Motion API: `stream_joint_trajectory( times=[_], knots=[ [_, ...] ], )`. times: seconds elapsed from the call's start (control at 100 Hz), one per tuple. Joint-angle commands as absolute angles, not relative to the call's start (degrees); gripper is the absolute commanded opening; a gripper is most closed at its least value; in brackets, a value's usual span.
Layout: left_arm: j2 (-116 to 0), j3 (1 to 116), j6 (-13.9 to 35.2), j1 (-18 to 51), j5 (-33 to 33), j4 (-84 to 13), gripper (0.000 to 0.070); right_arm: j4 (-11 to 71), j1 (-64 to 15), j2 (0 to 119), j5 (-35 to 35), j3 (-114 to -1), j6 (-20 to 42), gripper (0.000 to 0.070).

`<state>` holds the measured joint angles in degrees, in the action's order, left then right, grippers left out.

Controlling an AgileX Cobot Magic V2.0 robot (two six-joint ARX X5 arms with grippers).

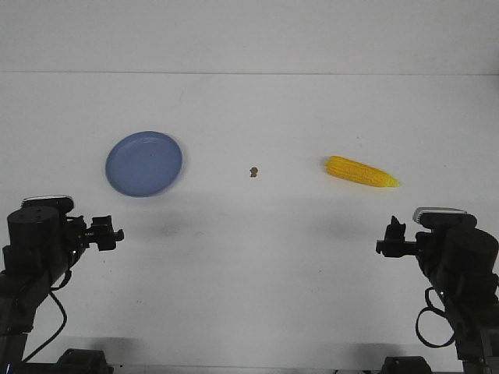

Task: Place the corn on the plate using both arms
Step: 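Open the left gripper and reach it to the blue plate's rim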

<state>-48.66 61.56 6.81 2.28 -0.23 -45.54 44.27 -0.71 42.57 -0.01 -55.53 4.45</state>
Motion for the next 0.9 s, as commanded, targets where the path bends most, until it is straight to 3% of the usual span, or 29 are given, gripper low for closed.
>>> stream_joint_trajectory(
  times=[0.0, 0.34, 0.56, 0.89],
  knots=[
    [-48.88, 62.52, 6.98, 2.31, -0.23, -45.52, 0.0427, 43.75, -0.78, 42.74, -0.05, -56.55, 4.10, 0.0637],
    [-55.70, 62.76, 8.43, -0.36, -0.21, -38.89, 0.0429, 43.11, -0.78, 42.81, 0.01, -56.55, 4.12, 0.0637],
    [-72.42, 68.47, 9.10, -5.76, 0.08, -32.82, 0.0428, 43.11, -0.78, 42.81, 0.03, -56.55, 4.12, 0.0637],
    [-97.80, 86.80, 7.53, -8.78, 4.80, -33.69, 0.0428, 43.55, -0.78, 42.81, 0.03, -56.55, 4.32, 0.0637]
  ],
)
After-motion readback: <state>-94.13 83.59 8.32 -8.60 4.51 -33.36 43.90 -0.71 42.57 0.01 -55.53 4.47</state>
